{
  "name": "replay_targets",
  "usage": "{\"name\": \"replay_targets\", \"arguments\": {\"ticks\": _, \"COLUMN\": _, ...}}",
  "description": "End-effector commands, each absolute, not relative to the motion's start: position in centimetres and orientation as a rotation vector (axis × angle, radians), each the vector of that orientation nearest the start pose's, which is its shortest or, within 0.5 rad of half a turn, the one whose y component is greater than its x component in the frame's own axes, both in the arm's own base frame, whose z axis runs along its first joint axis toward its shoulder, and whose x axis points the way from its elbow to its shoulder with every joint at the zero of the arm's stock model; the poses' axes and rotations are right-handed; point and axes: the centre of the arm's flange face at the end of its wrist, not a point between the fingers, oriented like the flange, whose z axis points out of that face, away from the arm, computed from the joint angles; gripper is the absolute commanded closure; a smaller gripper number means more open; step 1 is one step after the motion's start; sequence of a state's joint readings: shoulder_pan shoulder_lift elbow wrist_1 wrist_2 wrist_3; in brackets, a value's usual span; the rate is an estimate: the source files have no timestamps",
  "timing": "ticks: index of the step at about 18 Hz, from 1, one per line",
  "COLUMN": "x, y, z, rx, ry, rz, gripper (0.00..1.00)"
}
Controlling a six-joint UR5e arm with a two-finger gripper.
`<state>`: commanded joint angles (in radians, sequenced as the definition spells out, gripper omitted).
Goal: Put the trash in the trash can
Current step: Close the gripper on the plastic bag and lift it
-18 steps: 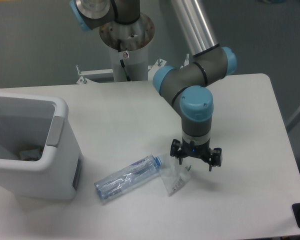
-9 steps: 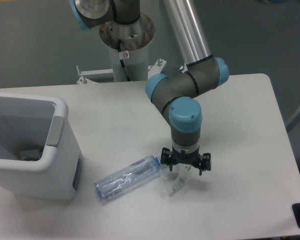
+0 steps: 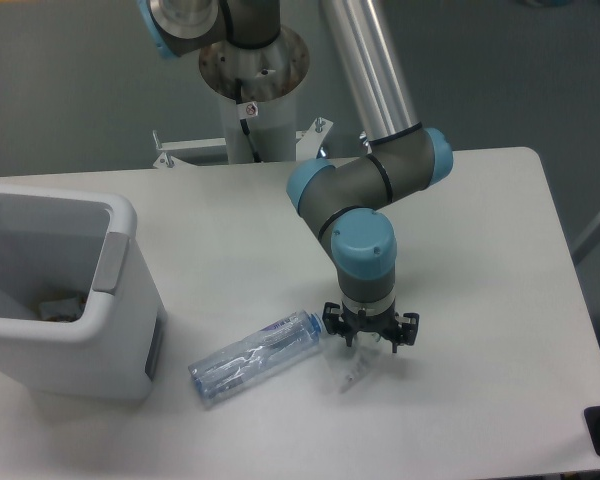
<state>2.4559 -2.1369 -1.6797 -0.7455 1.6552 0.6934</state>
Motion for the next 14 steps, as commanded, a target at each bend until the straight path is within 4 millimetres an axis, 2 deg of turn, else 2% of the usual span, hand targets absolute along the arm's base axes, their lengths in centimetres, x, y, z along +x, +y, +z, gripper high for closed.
{"name": "replay_targets", "arguments": {"ticks": 2, "x": -42.2, "y": 50.7, "z": 19.4, "rx": -3.07, "ry": -0.303, "rz": 0.257, "gripper": 1.0}}
{"name": "replay_targets", "arguments": {"ticks": 11, "x": -42.1, "y": 50.8, "z": 19.5, "rx": -3.063, "ry": -0.304, "rz": 0.251, "gripper": 1.0}}
{"name": "replay_targets", "arguments": {"ticks": 14, "x": -42.5, "y": 51.2, "z": 20.6, "rx": -3.039, "ry": -0.302, "rz": 0.269, "gripper": 1.0}}
